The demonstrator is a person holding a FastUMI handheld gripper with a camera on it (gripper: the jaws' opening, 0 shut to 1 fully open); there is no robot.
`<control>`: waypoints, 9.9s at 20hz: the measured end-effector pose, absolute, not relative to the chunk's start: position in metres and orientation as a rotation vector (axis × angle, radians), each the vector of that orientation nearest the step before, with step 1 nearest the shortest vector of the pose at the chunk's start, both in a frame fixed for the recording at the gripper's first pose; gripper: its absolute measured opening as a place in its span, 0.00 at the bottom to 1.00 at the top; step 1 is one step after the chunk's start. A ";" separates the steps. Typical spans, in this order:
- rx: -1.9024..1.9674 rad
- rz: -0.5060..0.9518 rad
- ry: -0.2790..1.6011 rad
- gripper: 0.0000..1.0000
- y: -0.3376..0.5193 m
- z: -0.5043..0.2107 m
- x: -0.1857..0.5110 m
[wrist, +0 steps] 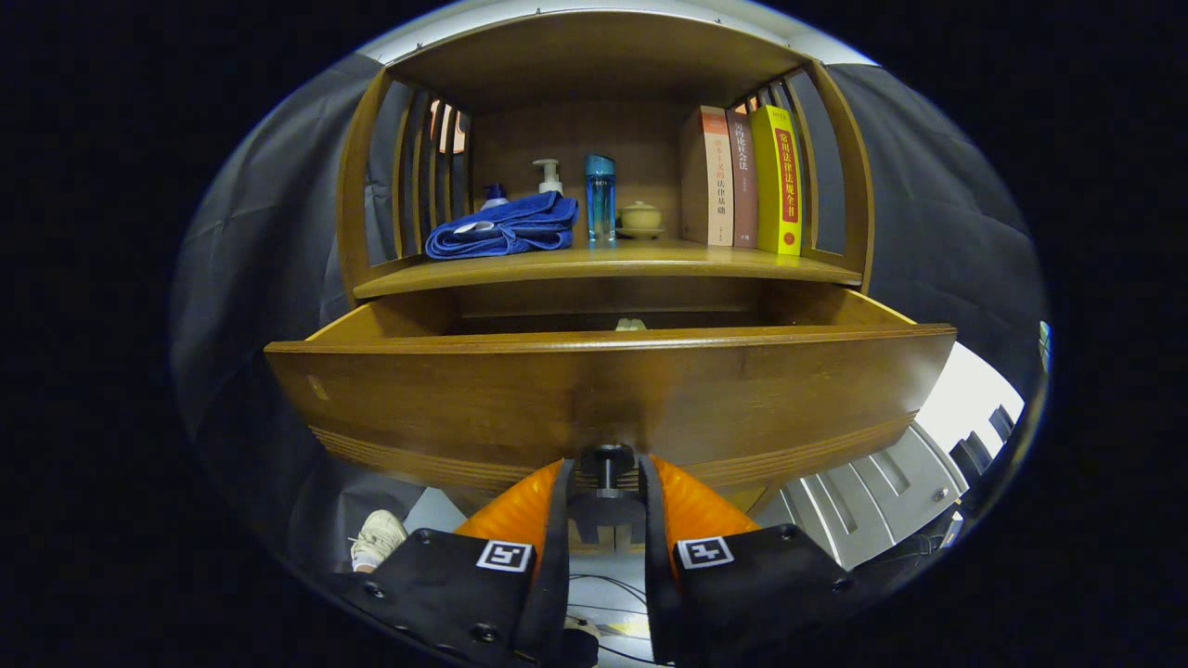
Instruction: Pull open the drawer, take out the items inside it, and place them on the countertop above the cabinet.
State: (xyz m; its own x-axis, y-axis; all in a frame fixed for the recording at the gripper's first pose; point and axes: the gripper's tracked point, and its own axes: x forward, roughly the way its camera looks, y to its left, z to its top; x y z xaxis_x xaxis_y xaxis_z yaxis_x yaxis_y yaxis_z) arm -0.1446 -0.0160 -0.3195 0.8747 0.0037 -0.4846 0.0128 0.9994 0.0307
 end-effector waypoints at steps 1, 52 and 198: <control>0.032 -0.003 0.505 0.43 -0.016 -0.319 -0.148; 0.058 0.023 0.587 0.99 -0.022 -0.223 -0.072; -0.085 -0.076 0.448 0.96 -0.008 -0.287 -0.027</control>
